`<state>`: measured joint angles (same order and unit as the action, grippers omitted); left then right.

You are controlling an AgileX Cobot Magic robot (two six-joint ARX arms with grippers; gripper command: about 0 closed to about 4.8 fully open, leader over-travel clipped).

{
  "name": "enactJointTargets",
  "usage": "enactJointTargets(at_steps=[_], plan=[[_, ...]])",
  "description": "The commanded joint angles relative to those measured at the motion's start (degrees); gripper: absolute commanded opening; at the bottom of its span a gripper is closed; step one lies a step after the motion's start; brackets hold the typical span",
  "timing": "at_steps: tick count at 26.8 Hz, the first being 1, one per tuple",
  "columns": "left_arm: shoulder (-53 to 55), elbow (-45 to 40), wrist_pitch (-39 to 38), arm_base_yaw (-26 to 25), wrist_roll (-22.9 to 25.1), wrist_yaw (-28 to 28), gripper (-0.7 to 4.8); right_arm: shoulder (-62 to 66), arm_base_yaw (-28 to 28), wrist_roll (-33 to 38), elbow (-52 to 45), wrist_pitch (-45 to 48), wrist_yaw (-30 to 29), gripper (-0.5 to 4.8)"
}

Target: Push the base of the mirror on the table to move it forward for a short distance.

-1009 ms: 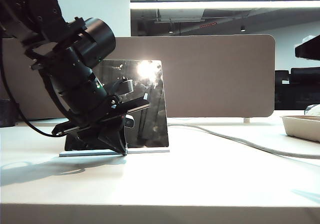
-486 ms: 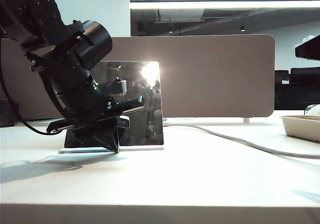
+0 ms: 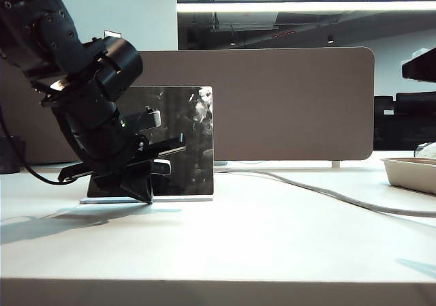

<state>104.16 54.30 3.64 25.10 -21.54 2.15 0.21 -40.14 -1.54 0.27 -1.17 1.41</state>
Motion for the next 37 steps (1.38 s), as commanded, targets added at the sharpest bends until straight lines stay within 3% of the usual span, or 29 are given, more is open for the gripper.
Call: enactJointTargets(at_steps=[1, 21, 37], plan=[[1.8, -0.8, -3.0, -1.2, 0.3, 1.6, -0.01, 0.0, 0.0, 0.0, 0.0, 0.8, -0.1, 0.22], [5.9, 7.4, -3.3, -2.8, 3.4, 1.7, -0.01, 0.0, 0.0, 0.0, 0.0, 0.8, -0.1, 0.22], [6.2, 7.8, 0.2, -5.3, 5.1, 1.7, -0.01, 0.0, 0.0, 0.0, 0.0, 0.8, -0.1, 0.22]])
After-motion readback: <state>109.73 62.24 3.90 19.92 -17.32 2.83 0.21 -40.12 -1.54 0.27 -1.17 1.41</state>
